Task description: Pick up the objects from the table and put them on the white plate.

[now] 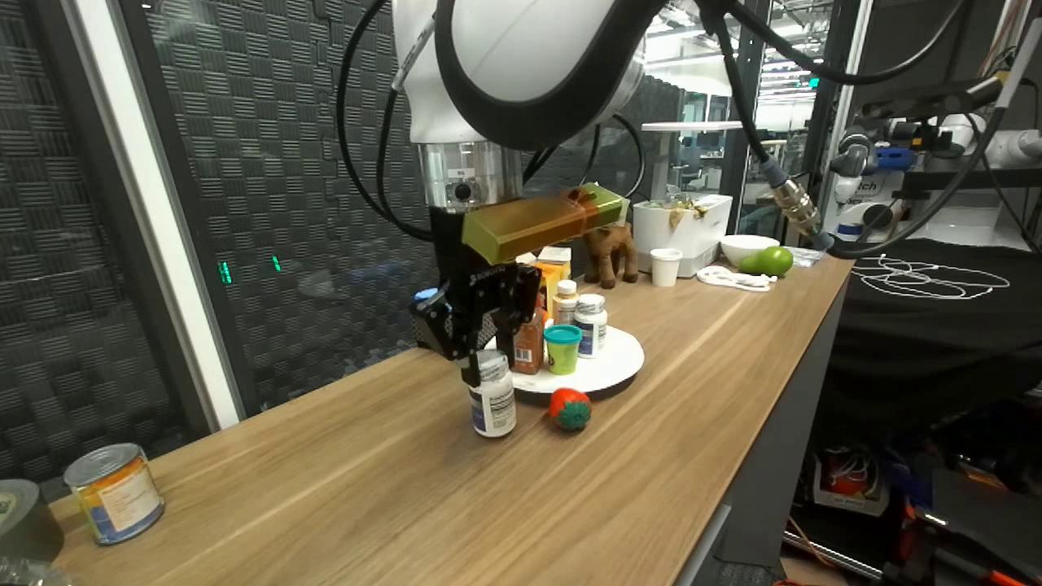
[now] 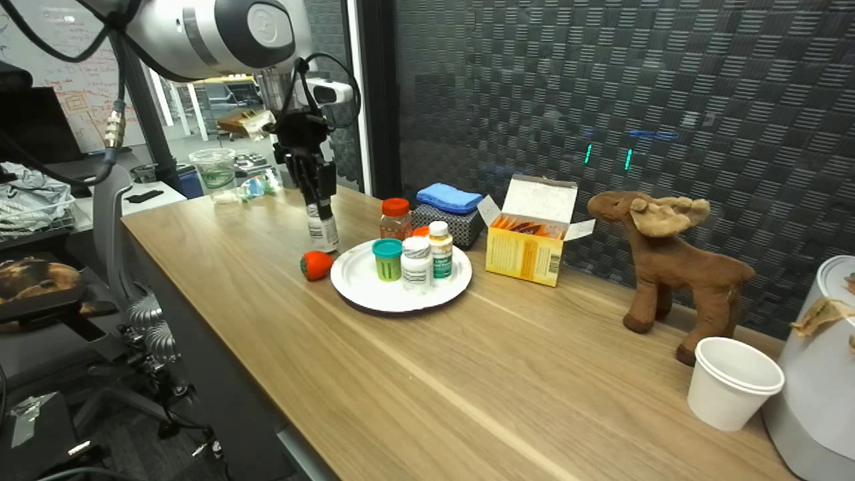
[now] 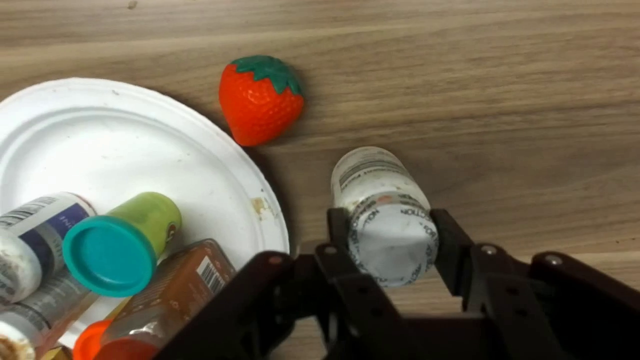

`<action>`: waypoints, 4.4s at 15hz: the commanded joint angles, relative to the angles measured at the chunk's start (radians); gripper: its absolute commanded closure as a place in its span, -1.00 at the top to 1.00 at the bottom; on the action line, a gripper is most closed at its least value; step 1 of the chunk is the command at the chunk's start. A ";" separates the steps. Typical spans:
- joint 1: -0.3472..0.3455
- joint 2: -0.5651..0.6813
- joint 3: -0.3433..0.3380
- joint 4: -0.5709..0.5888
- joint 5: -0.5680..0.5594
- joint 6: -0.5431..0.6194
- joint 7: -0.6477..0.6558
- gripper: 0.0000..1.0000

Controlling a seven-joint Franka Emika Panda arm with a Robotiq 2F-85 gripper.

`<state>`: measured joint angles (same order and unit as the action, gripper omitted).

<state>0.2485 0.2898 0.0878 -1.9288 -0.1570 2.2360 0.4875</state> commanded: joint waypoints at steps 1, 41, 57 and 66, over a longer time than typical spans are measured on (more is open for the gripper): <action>0.009 -0.115 -0.029 -0.103 -0.054 0.104 0.117 -0.61; -0.190 -0.195 -0.061 -0.304 0.153 0.343 0.038 0.68; -0.045 -0.244 0.025 -0.300 -0.143 0.205 0.285 1.00; -0.047 -0.229 0.034 -0.386 -0.105 0.229 0.326 1.00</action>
<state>0.2042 0.0812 0.1224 -2.2829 -0.2610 2.4546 0.7760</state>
